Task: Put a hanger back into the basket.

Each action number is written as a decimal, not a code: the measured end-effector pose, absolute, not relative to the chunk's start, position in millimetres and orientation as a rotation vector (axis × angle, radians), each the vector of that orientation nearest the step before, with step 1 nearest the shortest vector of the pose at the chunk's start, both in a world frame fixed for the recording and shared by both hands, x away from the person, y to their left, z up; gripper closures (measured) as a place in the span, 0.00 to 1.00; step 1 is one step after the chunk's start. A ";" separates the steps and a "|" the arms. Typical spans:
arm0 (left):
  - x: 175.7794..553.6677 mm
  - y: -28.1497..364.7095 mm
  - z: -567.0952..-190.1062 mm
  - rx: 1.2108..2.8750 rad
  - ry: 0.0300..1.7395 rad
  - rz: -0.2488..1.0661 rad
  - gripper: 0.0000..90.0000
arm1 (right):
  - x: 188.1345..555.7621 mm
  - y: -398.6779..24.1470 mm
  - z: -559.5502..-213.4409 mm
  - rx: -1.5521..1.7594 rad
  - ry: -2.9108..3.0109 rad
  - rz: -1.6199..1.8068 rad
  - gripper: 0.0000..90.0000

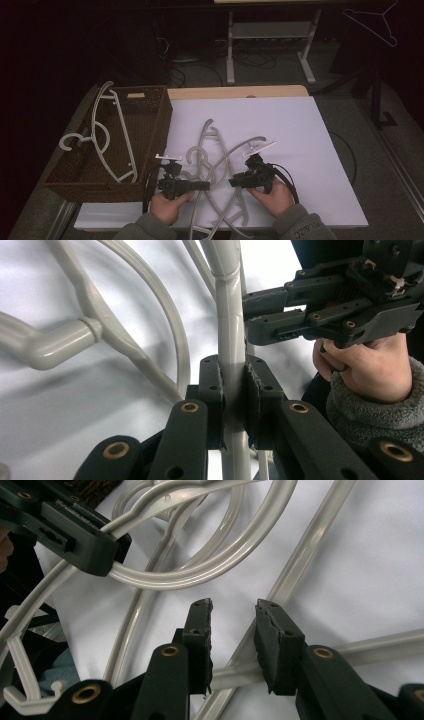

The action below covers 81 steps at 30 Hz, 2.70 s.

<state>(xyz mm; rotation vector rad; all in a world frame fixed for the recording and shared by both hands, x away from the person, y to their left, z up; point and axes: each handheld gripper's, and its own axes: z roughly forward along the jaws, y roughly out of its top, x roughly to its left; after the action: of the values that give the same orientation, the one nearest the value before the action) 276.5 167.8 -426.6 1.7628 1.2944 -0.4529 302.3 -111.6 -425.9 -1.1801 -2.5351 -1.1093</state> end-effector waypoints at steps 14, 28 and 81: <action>276.1 177.7 -427.0 1.707 1.318 -0.433 0.89 | 308.9 -140.6 -424.3 -1.336 -2.456 -1.138 0.59; 275.8 163.6 -431.8 1.842 1.288 -0.439 0.81 | 321.9 -133.5 -438.8 -1.359 -2.431 -1.094 0.65; 295.4 272.8 -314.8 1.453 1.260 -0.232 0.89 | 302.2 -178.4 -386.9 -1.372 -2.431 -1.380 0.55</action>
<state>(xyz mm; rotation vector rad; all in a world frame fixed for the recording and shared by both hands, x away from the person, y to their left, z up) 295.4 272.8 -314.8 1.4525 1.2604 -0.2318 302.2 -178.4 -386.9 -1.3719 -2.4315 -1.3805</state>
